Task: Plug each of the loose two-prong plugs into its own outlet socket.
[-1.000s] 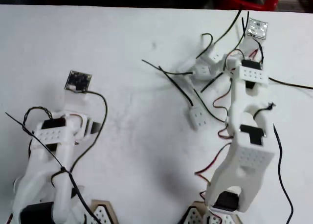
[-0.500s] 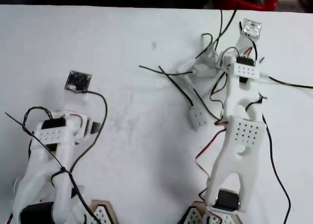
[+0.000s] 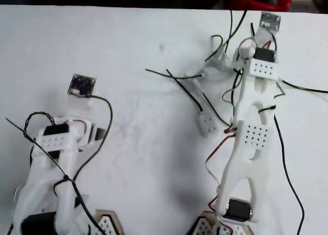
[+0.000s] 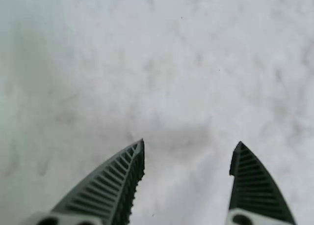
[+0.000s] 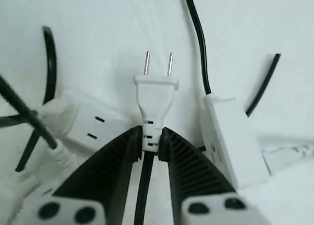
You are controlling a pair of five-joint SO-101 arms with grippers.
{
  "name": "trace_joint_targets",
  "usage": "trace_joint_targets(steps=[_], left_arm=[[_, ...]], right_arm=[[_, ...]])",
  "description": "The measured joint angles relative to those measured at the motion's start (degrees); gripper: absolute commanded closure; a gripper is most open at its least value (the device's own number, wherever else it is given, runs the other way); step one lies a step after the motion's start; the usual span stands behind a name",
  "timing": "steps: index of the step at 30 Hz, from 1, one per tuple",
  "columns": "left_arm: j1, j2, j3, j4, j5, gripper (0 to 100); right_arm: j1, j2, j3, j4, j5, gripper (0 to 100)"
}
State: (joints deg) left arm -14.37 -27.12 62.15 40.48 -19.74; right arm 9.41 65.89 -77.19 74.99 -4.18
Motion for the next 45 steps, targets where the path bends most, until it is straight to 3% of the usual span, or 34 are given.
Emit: trace_joint_targets(steps=[7,14,25,30,37,45], left_arm=[[0.00,0.00,0.00,0.00,0.00,72],[0.00,0.00,0.00,0.00,0.00,72],[0.00,0.00,0.00,0.00,0.00,72],[0.00,0.00,0.00,0.00,0.00,72],[0.00,0.00,0.00,0.00,0.00,72],[0.00,0.00,0.00,0.00,0.00,72]], right_arm=[[0.00,0.00,-14.15,11.78,0.00,98.1],[0.00,0.00,-15.65,21.98,0.00,98.1],[2.55,-0.88,-14.24,23.47,0.00,98.2],[3.25,-9.49,-0.62,23.47,0.00,98.2],[2.90,-28.92,30.24,23.47,-4.57,97.7],[-2.81,-41.67,56.70,23.12,-4.84,98.1]])
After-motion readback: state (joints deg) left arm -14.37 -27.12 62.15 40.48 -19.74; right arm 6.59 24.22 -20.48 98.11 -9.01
